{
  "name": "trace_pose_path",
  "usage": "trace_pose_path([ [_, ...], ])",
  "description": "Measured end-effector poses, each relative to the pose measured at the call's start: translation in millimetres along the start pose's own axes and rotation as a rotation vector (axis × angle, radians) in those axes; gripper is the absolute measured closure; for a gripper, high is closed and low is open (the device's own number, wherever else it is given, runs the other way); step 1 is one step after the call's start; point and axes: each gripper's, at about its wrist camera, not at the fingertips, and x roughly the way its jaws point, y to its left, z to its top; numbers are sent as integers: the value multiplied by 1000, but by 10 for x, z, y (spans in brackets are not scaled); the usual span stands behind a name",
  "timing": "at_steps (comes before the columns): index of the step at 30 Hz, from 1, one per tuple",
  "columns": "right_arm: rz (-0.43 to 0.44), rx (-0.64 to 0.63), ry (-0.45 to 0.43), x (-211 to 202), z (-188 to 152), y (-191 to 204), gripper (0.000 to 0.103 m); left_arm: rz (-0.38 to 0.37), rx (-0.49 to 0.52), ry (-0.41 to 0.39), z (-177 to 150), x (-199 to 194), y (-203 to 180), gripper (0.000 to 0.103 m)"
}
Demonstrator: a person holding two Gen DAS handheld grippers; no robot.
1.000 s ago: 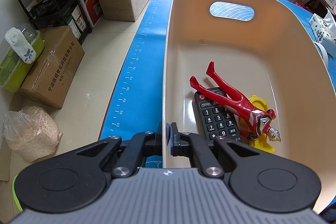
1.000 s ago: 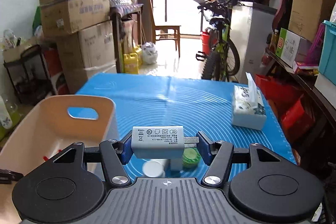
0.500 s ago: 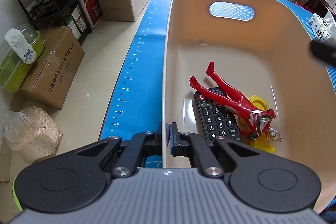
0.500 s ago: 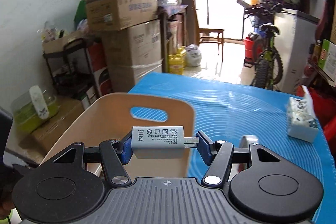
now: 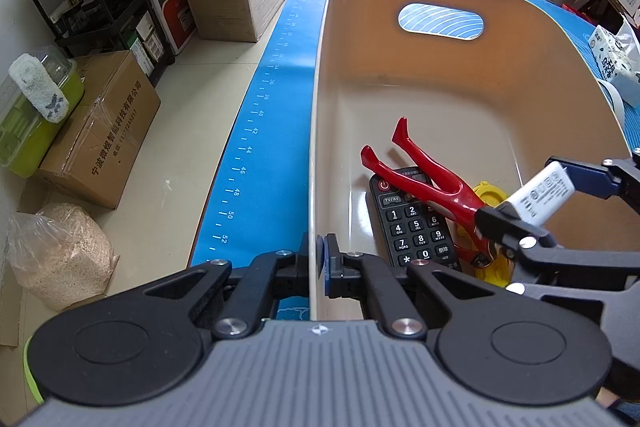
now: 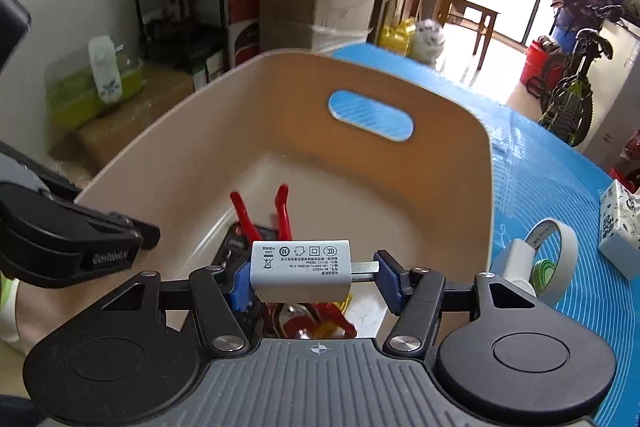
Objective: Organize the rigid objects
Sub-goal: 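Carry the white charger into the basket and release it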
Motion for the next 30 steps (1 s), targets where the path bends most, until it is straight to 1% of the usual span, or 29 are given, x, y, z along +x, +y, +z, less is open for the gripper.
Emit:
trace_pose_path([
  [3,0,-11,20,17,9,20,39,0,0,0,-4,2,0,98],
  [5,12,5,5,-11,7,-1,34,1,0,0,-1,2,-2,98],
  [7,25,18,-10,-26,8,-2,31,1,0,0,-5,2,0,98],
  [8,23,16,-14,-39,-6,-22,31,2,1,0,-9,4,0,98],
  [10,17,18,-23,-69,-38,-48,27,2,0,0,-9,8,0,97],
  [13,28,45,-49,-175,-39,-125,27,1,0,0,-10,10,-3,97],
  [17,7,89,-123,-413,-1,-274,26,1,-1,0,-12,7,-4,97],
  [20,-22,137,-181,-576,9,-447,26,0,-1,0,-12,7,-3,97],
  [23,-64,178,-218,-678,15,-642,25,1,-1,0,-12,7,-3,97],
  [27,-120,217,-225,-729,-73,-892,25,-1,-3,0,-13,7,-1,97],
  [30,-183,232,-213,-686,-159,-1056,25,0,-3,1,-13,7,-8,97],
])
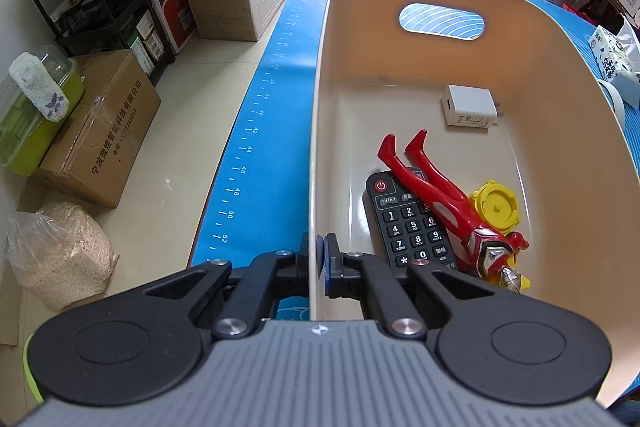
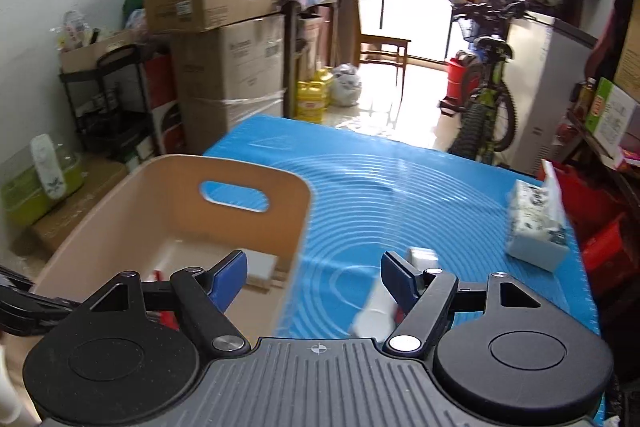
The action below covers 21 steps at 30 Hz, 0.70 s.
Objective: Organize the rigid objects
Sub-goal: 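Carry the white charger into the basket and release it, then grasp the white pill bottle with the right tool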
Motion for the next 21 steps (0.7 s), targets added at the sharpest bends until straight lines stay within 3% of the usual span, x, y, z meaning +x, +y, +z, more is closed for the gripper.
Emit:
trace_pose_path([
  [6,-80,33,57,256,-200,-294,25,3,-1,1,2,0,-4,97],
  [11,-89,41,121,481,-406,-411,25,3,-1,1,2,1,-4,97],
  [21,-19,65,172,792,-513,-364,25,1,0,1,1,0,-2,97],
])
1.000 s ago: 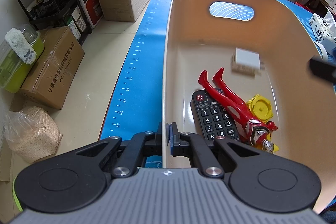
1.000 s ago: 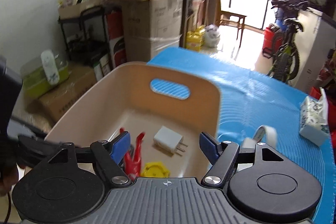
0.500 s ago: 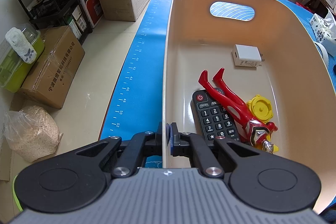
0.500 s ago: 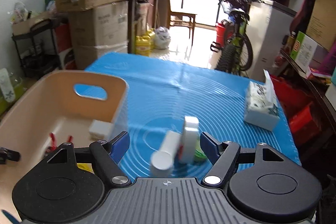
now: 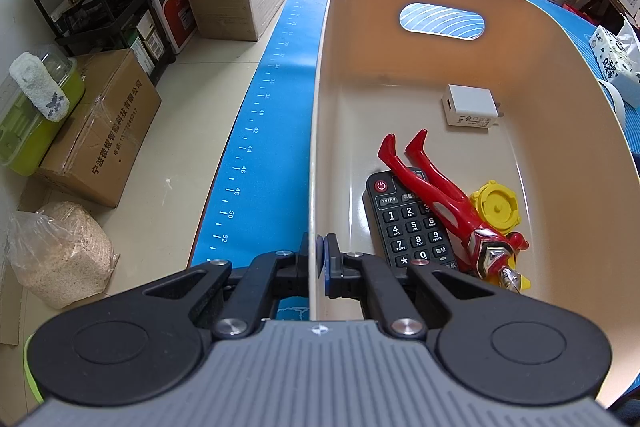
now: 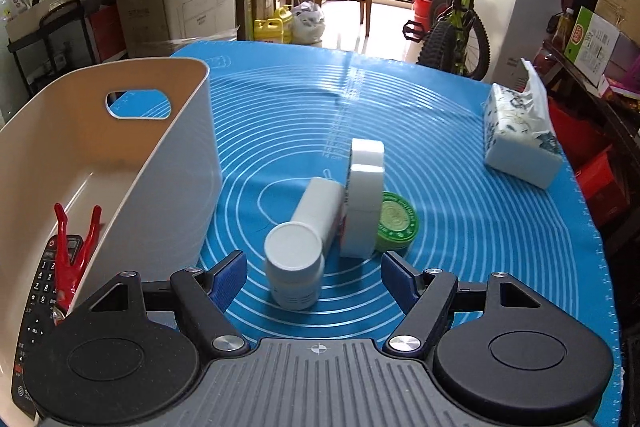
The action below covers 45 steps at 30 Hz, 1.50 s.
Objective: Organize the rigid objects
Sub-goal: 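Grasp the white pill bottle with the right tool, then carry the pill bottle into the basket beside the charger and release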
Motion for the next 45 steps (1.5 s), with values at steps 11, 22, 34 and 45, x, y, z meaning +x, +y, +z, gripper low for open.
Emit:
trace_pose_path([
  [11,29,23,24,261,-2,83,50,0,2,0,4,11,-1,97],
  [22,-12,23,8,-10,70,41,59,0,1,1,7,14,0,97],
  [34,-20,72,-174,-681,302,152,59,-1,0,1,7,15,0,97],
  [45,83,44,-231,-840,376,533,59,0,1,1,7,16,0,97],
])
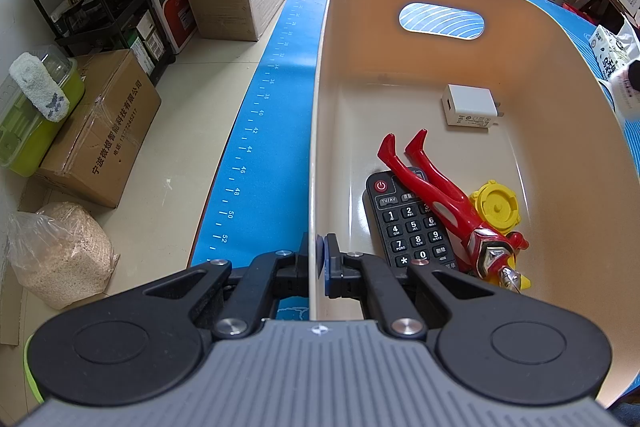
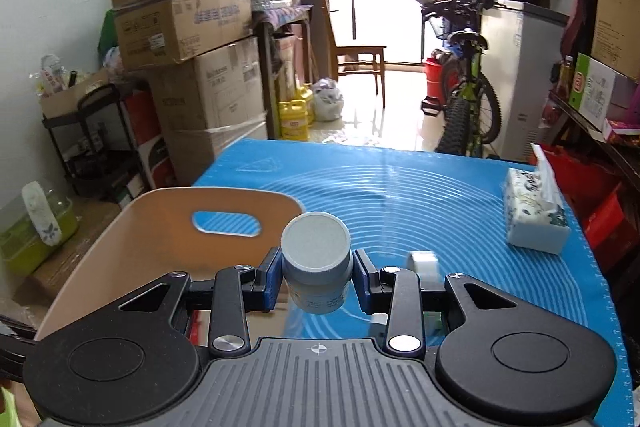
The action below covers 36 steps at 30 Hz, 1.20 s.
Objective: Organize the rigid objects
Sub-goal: 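Carry the pill bottle into the basket beside the charger and release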
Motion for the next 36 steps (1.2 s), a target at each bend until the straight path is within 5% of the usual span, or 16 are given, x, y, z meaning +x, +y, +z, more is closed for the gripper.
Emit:
trace_pose_path([
  [10,150,-162,100,179,-166,643,59,1,1,0,11,-6,11,98],
  [17,168,-258,208,351,-337,960,59,3,3,-1,11,-5,12,98],
  [26,183,-280,346,514,-447,1020,59,3,5,-2,8,-4,9,98],
  [36,200,-193,288,313,-309,726,52,2,3,0,15,3,13,98],
])
